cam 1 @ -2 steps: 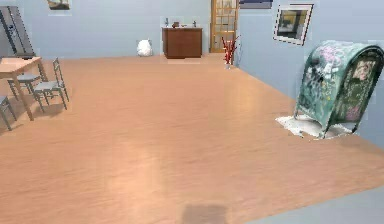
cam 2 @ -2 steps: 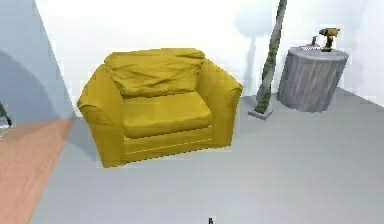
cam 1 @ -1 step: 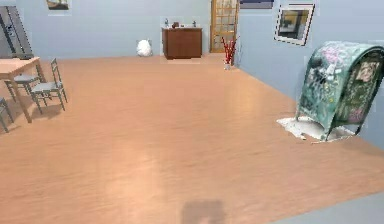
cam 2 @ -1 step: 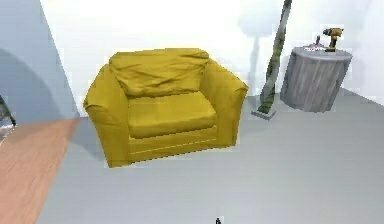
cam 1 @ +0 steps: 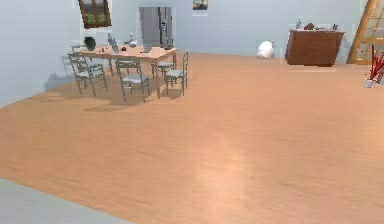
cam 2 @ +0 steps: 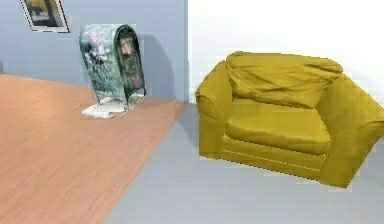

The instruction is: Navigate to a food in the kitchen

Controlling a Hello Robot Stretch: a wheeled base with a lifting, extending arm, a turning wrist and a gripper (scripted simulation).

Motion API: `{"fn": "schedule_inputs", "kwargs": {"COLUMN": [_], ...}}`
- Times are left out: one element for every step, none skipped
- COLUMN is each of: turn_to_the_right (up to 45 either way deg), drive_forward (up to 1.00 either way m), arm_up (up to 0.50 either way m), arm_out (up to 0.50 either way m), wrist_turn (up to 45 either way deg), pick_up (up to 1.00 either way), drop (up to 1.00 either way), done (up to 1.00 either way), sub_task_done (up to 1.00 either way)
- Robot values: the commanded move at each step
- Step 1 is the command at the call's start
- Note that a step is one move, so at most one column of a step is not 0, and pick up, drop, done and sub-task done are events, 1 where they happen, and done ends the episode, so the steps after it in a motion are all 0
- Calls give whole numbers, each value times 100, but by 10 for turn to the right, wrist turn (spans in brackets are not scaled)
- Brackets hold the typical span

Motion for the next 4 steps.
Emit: {"fn": "schedule_inputs", "kwargs": {"turn_to_the_right": [-30, 0, -210, 0], "drive_forward": [0, 30, 0, 100], "arm_up": [0, 0, 0, 0], "arm_out": [0, 0, 0, 0], "wrist_turn": [0, 0, 0, 0], "pick_up": [0, 0, 0, 0], "drop": [0, 0, 0, 0], "done": [0, 0, 0, 0], "sub_task_done": [0, 0, 0, 0]}}
